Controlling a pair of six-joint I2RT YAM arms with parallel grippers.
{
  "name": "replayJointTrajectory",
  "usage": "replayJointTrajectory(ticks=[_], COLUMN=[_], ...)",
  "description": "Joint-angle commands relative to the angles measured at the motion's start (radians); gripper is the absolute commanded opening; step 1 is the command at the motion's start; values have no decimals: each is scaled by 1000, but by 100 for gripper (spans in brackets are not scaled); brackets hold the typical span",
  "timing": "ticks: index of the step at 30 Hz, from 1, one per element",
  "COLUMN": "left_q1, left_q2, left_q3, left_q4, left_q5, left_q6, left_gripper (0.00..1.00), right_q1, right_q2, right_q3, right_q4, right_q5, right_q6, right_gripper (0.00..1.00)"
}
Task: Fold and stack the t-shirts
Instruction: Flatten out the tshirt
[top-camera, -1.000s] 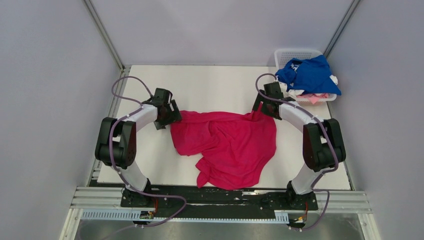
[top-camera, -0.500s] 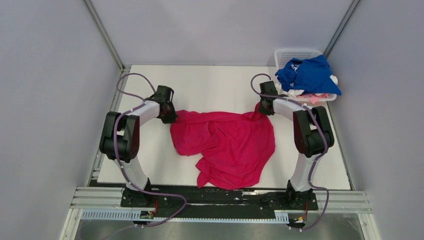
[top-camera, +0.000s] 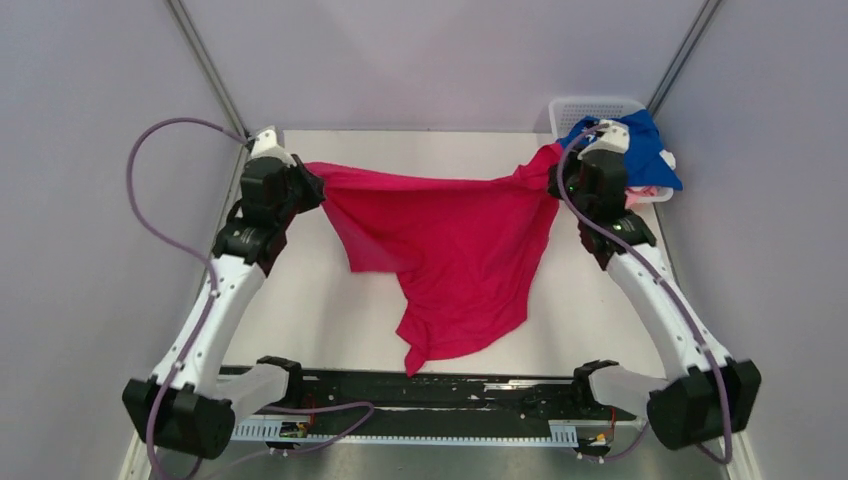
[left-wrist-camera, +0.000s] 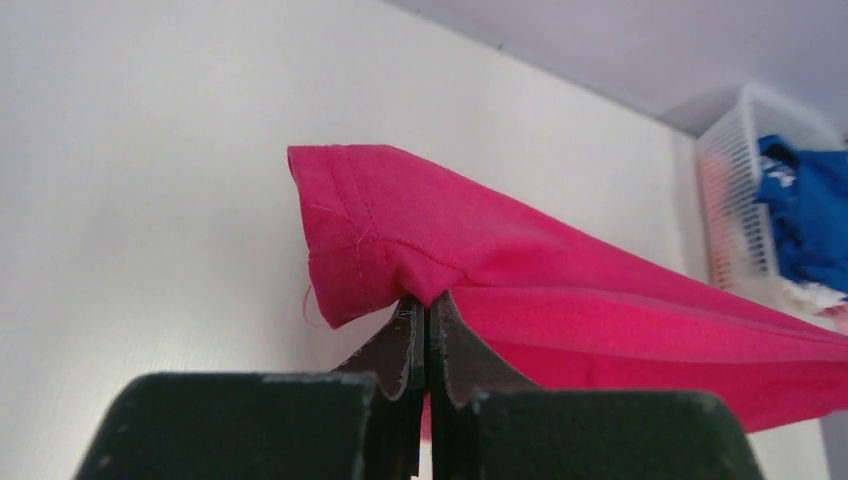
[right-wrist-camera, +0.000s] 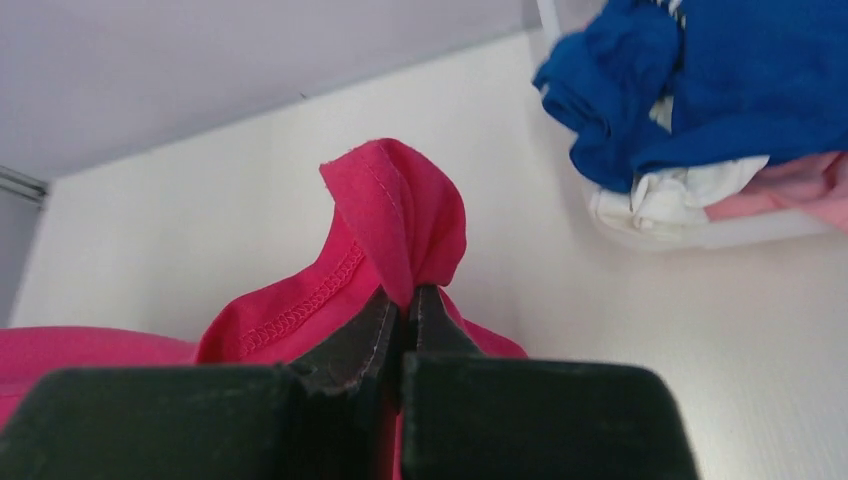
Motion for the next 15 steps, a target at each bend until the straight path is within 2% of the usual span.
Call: replayJointTrajectory(ticks=[1,6,9,15], left_q1=[-3,-4,-4,-3], left_q2=[-252,-426,-515,-599], left_q3=[13,96,162,280], left_q4=[65,68,67,63], left_q5=[-11,32,54,92], left_q6=[37,61,78,115], left_gripper=[0,0,0,0], right_q1=[4,6,6,6], right_q2=[-236,-442,-531,-592], right_q3=[16,112,192,392], right_q4=[37,-33,-63,-110], right_q5=[-78,-162,-280,-478], right_q6=[-52,-55,-49,-55], right_gripper=[0,0,0,0])
